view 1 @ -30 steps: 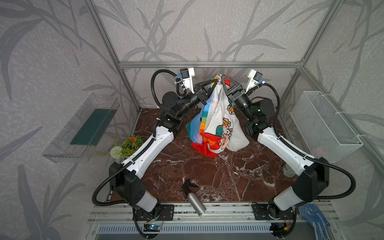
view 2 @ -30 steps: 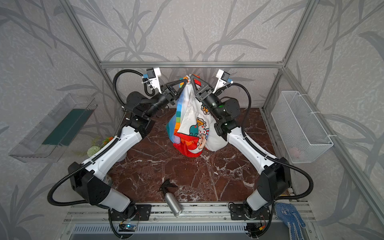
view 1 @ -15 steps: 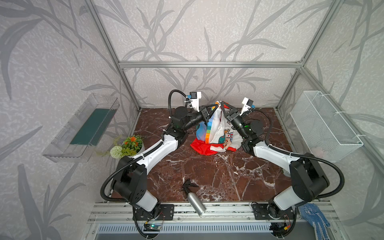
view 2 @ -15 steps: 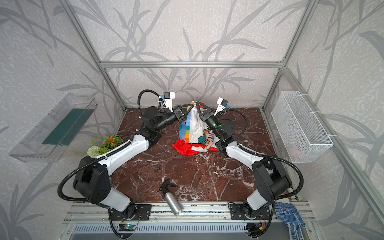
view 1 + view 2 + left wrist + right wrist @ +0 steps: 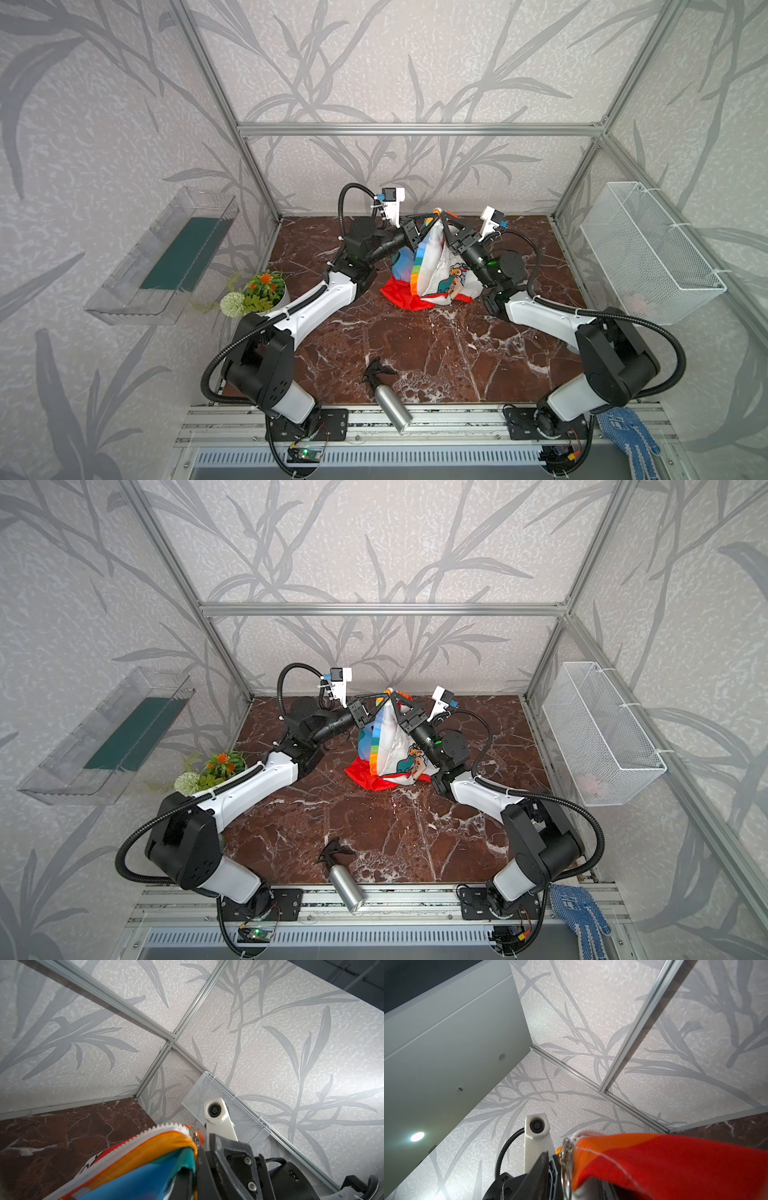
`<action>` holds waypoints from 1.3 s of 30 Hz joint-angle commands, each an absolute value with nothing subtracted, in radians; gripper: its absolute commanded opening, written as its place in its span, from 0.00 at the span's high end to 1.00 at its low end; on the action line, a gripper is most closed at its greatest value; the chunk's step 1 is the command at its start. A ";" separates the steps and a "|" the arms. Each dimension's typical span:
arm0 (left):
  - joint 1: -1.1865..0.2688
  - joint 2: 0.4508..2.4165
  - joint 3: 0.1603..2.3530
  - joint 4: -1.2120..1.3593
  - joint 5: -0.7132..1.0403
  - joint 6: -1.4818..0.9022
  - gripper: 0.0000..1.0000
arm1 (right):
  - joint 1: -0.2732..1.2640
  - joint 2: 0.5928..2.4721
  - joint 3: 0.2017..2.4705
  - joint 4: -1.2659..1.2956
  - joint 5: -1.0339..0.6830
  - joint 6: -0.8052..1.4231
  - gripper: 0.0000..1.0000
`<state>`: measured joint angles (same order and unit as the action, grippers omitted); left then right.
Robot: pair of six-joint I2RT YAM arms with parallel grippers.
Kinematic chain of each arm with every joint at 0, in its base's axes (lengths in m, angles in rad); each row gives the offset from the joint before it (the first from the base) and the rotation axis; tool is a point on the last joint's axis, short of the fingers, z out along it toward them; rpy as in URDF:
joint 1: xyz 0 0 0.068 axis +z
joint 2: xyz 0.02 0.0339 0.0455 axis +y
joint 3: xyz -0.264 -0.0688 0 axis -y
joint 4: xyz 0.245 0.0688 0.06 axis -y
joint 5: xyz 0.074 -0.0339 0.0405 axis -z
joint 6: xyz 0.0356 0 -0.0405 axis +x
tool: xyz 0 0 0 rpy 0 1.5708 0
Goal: Zip up the jacket
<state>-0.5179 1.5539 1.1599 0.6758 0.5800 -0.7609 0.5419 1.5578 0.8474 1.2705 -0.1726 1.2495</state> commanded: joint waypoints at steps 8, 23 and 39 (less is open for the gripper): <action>-0.523 1.544 1.147 0.711 0.607 -0.769 1.00 | 0.561 1.373 0.771 1.134 -0.165 1.216 0.41; -0.523 1.545 1.157 0.718 0.619 -0.794 1.00 | 0.593 0.999 1.057 -0.404 0.027 0.630 0.40; -0.522 1.507 1.167 0.657 0.623 -0.774 1.00 | 0.845 1.129 1.211 -0.296 0.285 -0.645 0.36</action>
